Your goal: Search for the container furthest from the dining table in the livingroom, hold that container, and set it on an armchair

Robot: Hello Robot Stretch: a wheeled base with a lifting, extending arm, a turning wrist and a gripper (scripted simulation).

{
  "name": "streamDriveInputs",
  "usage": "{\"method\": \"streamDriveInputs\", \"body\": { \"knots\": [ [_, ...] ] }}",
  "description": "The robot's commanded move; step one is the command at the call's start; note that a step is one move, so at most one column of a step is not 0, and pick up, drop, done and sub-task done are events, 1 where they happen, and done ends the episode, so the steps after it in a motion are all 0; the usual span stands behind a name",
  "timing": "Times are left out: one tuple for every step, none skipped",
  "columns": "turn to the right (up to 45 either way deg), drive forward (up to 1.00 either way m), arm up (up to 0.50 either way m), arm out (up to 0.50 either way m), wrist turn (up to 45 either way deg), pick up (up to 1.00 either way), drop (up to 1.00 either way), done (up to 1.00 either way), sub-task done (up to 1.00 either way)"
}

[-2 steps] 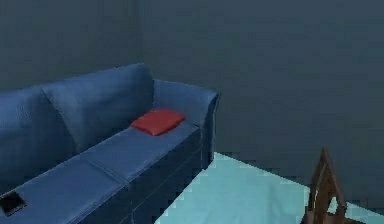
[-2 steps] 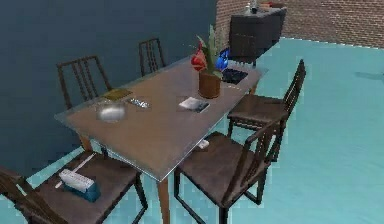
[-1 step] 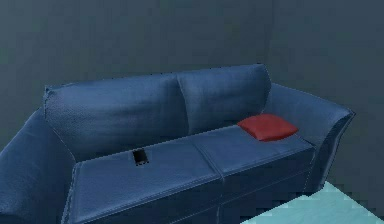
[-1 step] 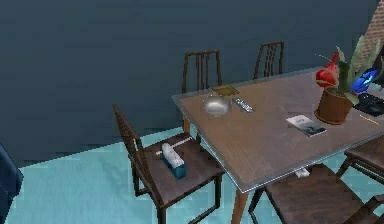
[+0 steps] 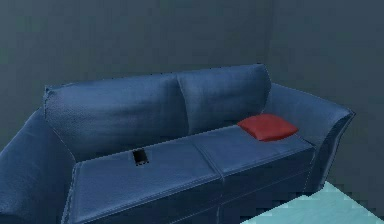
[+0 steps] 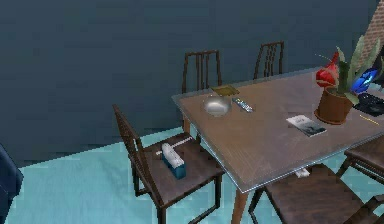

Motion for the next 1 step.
{"method": "streamDriveInputs", "body": {
  "knots": [
    [0.0,0.0,0.06,0.0,0.0,0.0,0.0,0.0,0.0]
  ]
}}
